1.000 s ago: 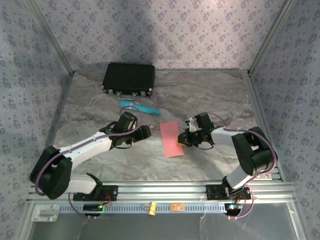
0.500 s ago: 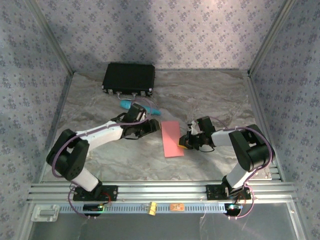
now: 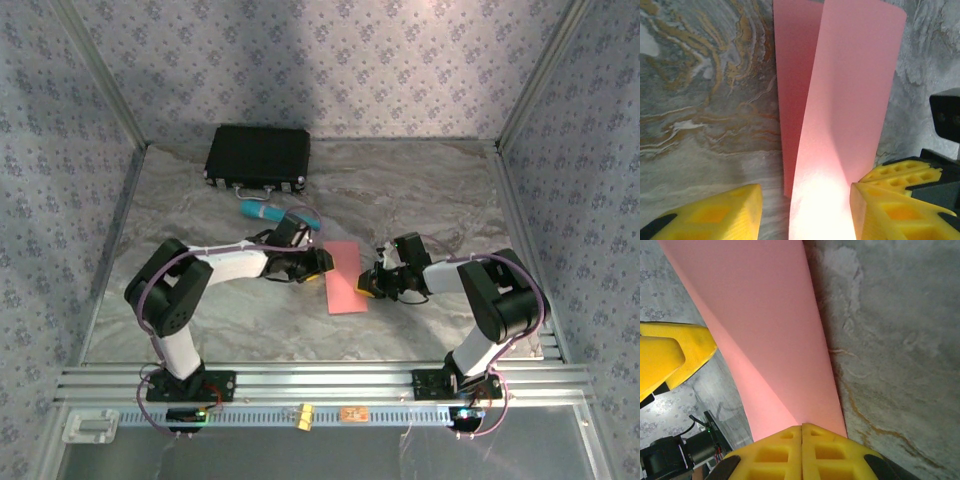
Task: Fold a paper plane with a square sheet of paper (pick it up from the middle)
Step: Turn over the paper at the center of the table, then third fold the triangle at the center of the table.
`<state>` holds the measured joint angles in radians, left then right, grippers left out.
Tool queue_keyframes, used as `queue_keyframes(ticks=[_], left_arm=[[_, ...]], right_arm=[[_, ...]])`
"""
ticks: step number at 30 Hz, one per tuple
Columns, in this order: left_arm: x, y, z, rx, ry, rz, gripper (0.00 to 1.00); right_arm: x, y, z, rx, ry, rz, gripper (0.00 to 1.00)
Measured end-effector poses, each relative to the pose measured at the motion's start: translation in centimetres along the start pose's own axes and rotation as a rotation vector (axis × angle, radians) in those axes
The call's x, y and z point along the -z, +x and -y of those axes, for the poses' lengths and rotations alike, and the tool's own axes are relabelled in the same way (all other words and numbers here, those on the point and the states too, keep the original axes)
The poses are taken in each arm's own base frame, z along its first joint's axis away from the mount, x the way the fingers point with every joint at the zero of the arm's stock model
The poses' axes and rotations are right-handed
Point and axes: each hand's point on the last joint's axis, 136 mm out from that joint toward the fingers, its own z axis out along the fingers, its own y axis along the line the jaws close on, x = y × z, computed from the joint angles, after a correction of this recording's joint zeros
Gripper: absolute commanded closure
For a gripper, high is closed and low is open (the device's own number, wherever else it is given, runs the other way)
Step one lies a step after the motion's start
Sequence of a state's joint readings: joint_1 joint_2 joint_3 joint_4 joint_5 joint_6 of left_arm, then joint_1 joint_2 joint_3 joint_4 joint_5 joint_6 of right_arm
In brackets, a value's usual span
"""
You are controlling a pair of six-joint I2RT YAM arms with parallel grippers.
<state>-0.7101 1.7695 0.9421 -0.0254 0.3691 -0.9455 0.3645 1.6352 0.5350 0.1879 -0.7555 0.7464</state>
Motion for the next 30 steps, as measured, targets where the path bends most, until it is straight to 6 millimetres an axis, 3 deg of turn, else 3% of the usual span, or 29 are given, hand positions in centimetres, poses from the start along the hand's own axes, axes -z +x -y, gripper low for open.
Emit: queue_keyframes(ticks=[11, 22, 30], left_arm=[[-0.9, 0.8, 1.0, -0.012, 0.020, -0.016, 0.54], [-1.3, 1.3, 0.1, 0.011, 0.031, 0.002, 0.53], [-1.4, 1.3, -0.1, 0.029, 0.031, 0.014, 0.61]], right_arm=[[0.0, 0.0, 0.0, -0.015, 0.001, 0.004, 0.93], [-0.1, 0.0, 0.0, -0.015, 0.009, 0.008, 0.94], [-0.1, 0.0, 0.0, -0.018, 0.015, 0.007, 0.94]])
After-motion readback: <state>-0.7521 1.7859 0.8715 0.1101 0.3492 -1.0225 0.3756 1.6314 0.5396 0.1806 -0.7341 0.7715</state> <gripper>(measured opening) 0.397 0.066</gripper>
